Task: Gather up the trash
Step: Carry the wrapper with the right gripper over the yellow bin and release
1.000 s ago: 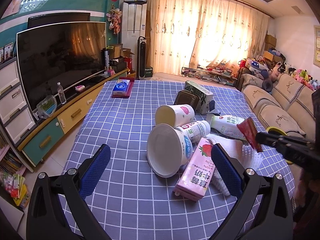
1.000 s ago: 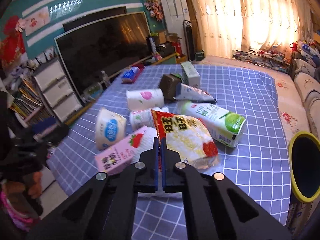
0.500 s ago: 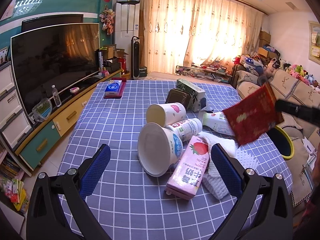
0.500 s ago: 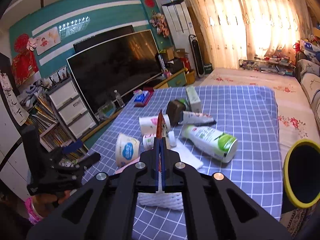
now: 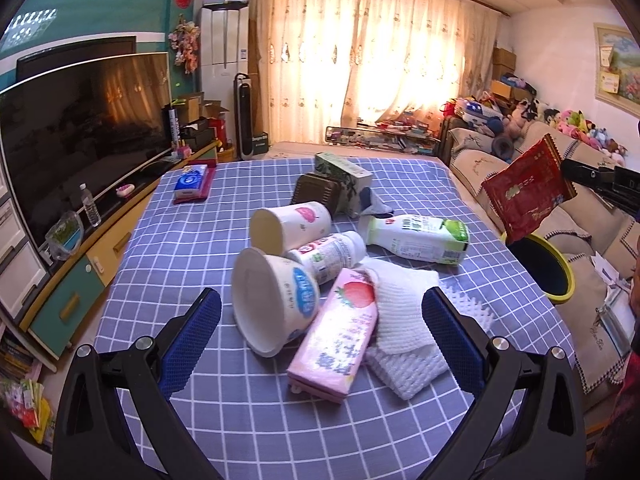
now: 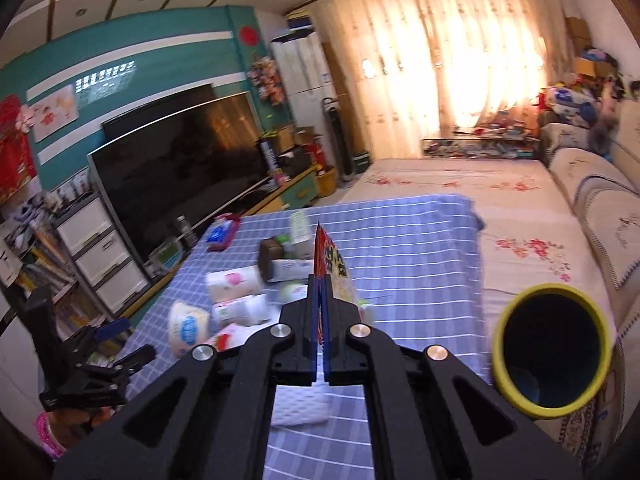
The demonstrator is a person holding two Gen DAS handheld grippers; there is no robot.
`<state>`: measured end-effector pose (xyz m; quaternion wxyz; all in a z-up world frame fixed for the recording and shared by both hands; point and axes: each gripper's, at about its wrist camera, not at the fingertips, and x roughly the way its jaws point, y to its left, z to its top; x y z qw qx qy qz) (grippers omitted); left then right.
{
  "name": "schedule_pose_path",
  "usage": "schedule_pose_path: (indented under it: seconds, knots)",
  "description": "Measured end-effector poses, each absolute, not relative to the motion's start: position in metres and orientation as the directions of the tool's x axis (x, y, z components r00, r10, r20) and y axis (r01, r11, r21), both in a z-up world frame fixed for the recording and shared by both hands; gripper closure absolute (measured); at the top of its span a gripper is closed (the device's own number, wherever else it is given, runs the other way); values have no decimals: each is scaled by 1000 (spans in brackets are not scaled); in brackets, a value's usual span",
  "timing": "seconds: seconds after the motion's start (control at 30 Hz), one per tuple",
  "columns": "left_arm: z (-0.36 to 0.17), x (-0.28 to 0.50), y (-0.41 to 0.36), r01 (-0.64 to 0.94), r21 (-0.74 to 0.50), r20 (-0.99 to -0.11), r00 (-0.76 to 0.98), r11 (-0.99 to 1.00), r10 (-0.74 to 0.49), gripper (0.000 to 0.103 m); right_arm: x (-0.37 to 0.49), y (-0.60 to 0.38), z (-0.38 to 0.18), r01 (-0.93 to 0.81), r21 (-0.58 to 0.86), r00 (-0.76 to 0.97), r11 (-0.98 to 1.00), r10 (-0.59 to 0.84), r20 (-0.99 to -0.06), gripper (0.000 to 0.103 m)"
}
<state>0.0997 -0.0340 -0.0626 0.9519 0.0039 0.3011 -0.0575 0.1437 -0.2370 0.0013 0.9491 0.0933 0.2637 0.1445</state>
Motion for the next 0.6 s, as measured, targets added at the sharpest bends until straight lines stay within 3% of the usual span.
schedule_pose_path:
  seconds: [0.23,0.6]
  knots:
    - [-63,106,-60,158,-20,-578,804,987,-140,4,150,-316,-12,7,239,857,971,118,-502,102]
    - [-70,128,-94,214,-11,-615,769,977,-176,4,197,-417,-102,324,191,727,927,-115,-677,101]
